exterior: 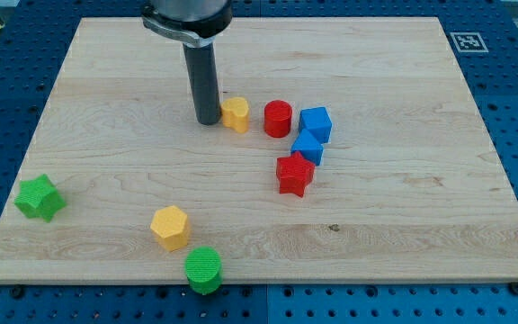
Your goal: Keep the arm in between yellow heart and green star
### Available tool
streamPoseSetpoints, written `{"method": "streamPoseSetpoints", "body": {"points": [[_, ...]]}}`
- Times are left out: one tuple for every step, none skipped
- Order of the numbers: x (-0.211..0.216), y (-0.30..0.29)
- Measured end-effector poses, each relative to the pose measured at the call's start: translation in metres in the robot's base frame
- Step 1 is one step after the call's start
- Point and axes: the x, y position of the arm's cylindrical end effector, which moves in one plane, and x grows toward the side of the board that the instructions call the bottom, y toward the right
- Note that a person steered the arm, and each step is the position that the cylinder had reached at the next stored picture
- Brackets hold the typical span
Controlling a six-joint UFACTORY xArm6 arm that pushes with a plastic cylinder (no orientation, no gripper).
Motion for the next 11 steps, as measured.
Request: {"method": "streamPoseSetpoints", "body": {"points": [[0.0, 0.0], [0.0, -0.021], [0.0, -0.059], [0.0, -0.059], [0.0, -0.059], [0.014, -0.059], [0.018, -0.059], [0.018, -0.059], [0.033, -0.057], [0.034, -0.057], [0.038, -0.057]]}}
